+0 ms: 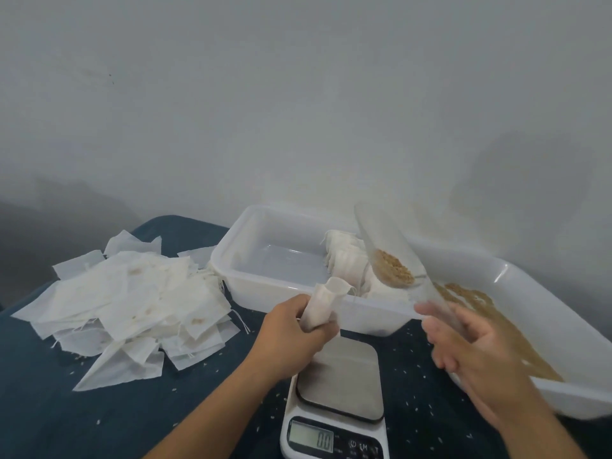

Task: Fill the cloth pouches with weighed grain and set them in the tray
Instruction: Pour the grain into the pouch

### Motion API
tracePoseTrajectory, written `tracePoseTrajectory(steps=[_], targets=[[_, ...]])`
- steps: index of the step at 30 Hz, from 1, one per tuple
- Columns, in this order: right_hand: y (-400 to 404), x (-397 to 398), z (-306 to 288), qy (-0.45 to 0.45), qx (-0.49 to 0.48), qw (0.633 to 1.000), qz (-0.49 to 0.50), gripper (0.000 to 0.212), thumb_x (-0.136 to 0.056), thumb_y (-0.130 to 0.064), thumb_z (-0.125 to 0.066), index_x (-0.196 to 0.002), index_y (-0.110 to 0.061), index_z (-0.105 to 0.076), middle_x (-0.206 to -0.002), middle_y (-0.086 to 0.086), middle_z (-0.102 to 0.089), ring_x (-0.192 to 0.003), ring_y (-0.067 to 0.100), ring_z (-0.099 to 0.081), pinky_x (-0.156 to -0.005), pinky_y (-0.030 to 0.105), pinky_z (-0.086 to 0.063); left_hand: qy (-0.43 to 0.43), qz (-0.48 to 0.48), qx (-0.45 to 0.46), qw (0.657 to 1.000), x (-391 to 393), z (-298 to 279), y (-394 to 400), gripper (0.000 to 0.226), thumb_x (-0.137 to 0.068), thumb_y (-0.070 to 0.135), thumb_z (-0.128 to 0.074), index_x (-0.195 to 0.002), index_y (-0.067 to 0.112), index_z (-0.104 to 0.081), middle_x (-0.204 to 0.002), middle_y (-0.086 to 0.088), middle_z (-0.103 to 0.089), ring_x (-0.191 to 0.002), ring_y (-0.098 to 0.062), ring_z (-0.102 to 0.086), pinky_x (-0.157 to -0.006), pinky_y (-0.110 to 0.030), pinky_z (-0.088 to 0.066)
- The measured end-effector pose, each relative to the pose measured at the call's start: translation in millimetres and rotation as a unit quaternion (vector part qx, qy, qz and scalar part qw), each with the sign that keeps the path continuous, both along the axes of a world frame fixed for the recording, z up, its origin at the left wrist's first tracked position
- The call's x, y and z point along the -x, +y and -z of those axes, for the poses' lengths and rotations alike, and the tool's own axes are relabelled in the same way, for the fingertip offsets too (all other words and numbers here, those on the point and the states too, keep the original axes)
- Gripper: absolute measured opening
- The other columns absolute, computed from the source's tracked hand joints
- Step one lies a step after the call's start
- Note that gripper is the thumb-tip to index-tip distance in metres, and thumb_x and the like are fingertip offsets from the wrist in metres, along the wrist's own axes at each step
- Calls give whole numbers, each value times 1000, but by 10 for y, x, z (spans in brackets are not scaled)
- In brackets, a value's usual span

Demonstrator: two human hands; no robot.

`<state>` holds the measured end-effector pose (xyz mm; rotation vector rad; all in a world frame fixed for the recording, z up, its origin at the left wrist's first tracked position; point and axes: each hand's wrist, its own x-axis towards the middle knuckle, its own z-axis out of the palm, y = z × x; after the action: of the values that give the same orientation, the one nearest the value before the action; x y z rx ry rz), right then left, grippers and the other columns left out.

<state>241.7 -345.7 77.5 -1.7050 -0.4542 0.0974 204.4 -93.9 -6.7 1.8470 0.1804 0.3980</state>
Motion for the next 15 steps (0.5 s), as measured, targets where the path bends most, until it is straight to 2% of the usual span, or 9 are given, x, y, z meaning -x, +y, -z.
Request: tracePoseTrajectory(steps=[4, 6, 8, 9, 12, 15], targets=[[326, -129, 95, -10, -32, 999, -28, 24, -71, -42, -80, -86, -24, -75, -66, -6, -60, -52, 9, -49, -57, 25, -52, -17, 46, 5, 999, 4, -4, -13, 28, -77, 54, -77, -96, 35, -68, -86, 10, -72, -74, -10, -71, -70, -33, -63], [441, -161, 171, -19, -43, 998, -42, 22, -78, -39, -79, -85, -20, -70, -72, 2, -63, -53, 10, -50, -58, 24, -51, -18, 67, -3, 998, 5, -7, -27, 26, -77, 53, -78, -95, 36, -68, -87, 9, -73, -73, -10, -71, -69, -32, -63], [512, -163, 277, -16, -60, 997, -55, 21, -84, -37, -84, -84, -23, -68, -92, 3, -74, -54, 7, -50, -56, 24, -50, -19, 79, -12, 997, 7, -9, -48, 24, -77, 52, -79, -94, 40, -67, -85, 9, -73, -71, -8, -70, -67, -29, -61], [535, -156, 331, -15, -63, 996, -62, 22, -83, -36, -85, -82, -24, -67, -92, -2, -75, -55, 7, -50, -54, 23, -48, -18, 83, -19, 996, 8, -11, -61, 23, -78, 52, -78, -94, 41, -66, -84, 9, -72, -70, -7, -69, -66, -27, -60], [565, -112, 451, -46, -41, 997, -56, 20, -76, -41, -82, -76, -32, -65, -68, -9, -63, -53, 8, -51, -53, 22, -47, -21, 92, -52, 994, 12, -12, -118, 21, -81, 50, -77, -91, 36, -65, -77, 9, -69, -65, -4, -62, -61, -23, -52], [580, -85, 490, -91, -32, 995, -15, 16, -76, -41, -80, -75, -35, -65, -64, -10, -60, -55, 7, -53, -54, 22, -47, -28, 114, -93, 989, 42, -27, -155, 21, -83, 46, -77, -93, 32, -66, -80, 9, -69, -68, -1, -60, -61, -21, -48]])
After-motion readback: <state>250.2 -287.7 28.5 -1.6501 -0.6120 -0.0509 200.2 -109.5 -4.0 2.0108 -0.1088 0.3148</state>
